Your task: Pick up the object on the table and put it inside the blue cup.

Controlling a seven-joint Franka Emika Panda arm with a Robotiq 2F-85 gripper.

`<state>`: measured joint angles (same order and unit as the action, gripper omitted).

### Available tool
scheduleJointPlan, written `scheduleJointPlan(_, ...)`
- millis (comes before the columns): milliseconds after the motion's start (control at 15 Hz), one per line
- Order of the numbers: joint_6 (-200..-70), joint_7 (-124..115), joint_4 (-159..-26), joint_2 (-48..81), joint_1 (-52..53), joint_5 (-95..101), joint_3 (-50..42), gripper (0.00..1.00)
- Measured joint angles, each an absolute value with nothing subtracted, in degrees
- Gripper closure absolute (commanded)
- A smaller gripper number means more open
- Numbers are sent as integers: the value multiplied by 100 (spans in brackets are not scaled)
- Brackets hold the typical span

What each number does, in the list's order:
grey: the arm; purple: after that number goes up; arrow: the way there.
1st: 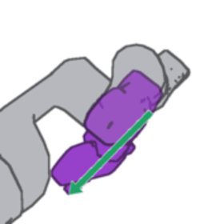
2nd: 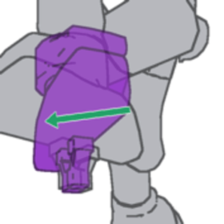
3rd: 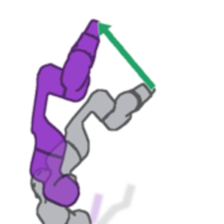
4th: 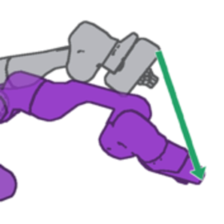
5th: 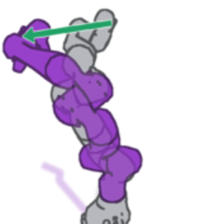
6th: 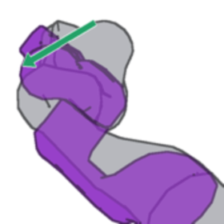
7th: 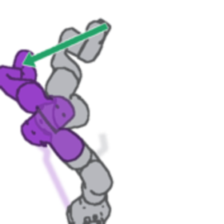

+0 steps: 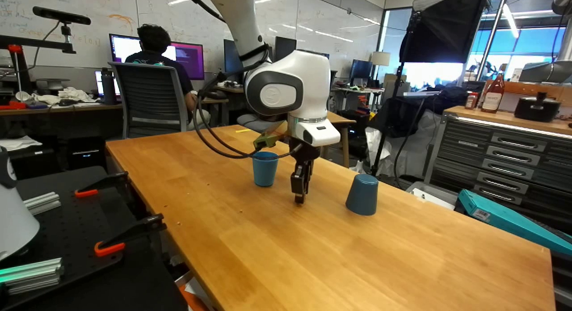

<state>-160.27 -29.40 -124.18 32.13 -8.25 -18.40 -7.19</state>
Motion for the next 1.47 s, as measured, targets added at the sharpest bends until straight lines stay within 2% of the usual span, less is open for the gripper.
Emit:
scheduleJointPlan(133,-15921,-2890,-12420,3213,-834,-1911,-687,5)
scheduleJointPlan(200,-15878,-2858,-12420,3213,-836,-1949,-669,48)
scheduleJointPlan(267,-15853,-2824,-12420,3212,-843,-1991,-645,42)
scheduleJointPlan(333,-15848,-2787,-12420,3210,-848,-2028,-621,42)
scheduleJointPlan(733,-15862,-2676,-12412,3181,-856,-2135,-576,90)
scheduleJointPlan(800,-15865,-2675,-12405,3175,-860,-2136,-581,95)
scheduleJointPlan(933,-15868,-2674,-12368,3170,-872,-2136,-598,100)
scheduleJointPlan(1067,-15868,-2673,-12326,3169,-884,-2136,-616,100)
scheduleJointPlan(1133,-15868,-2672,-12310,3168,-889,-2136,-619,74)
scheduleJointPlan(1200,-15867,-2672,-12300,3165,-890,-2136,-621,73)
scheduleJointPlan(1467,-15853,-2665,-12295,3125,-890,-2136,-623,43)
